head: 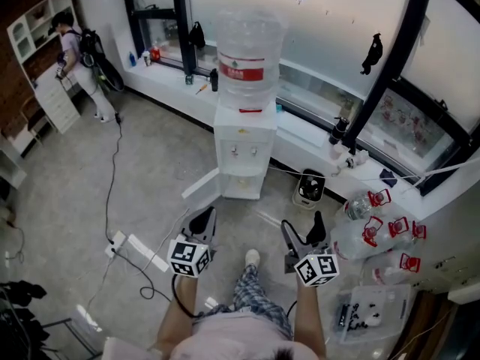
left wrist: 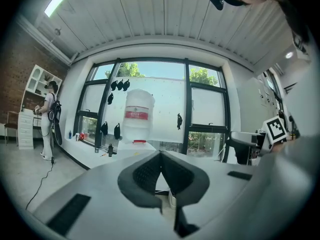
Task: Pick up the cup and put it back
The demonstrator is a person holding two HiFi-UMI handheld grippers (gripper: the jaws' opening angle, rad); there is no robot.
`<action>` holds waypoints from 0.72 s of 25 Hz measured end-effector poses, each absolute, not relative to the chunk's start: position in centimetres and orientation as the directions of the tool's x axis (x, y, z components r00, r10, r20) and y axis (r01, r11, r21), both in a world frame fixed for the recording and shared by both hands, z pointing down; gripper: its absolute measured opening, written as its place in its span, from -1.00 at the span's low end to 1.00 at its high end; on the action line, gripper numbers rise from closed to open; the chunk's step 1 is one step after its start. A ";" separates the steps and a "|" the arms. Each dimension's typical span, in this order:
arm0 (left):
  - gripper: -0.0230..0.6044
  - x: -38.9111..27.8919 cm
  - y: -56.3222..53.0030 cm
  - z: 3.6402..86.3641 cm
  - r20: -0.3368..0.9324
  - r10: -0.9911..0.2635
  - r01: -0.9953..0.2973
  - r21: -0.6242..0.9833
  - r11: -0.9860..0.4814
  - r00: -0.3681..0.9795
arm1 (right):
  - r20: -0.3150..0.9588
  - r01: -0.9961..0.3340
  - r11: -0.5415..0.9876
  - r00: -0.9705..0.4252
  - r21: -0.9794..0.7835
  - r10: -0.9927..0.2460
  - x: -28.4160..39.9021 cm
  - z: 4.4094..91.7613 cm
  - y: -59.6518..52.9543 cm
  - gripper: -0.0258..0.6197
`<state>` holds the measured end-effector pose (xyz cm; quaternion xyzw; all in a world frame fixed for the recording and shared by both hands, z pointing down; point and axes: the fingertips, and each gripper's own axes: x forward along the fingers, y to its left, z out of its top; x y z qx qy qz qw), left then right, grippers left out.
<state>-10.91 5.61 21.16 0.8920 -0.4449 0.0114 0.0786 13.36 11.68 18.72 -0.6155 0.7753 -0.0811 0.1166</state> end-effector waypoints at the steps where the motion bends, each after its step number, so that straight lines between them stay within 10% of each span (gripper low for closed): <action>1: -0.85 -10.8 4.7 21.1 0.089 -0.797 -0.800 0.133 -0.586 0.598 | -0.080 -0.934 0.235 -0.222 -0.269 -0.972 13.5 18.7 10.8 0.65; 18: -0.85 -8.0 -12.2 19.2 0.070 -0.857 -0.857 0.112 -0.502 0.511 | -0.047 -0.904 0.338 -0.338 -0.261 -0.940 15.9 18.5 -8.5 0.65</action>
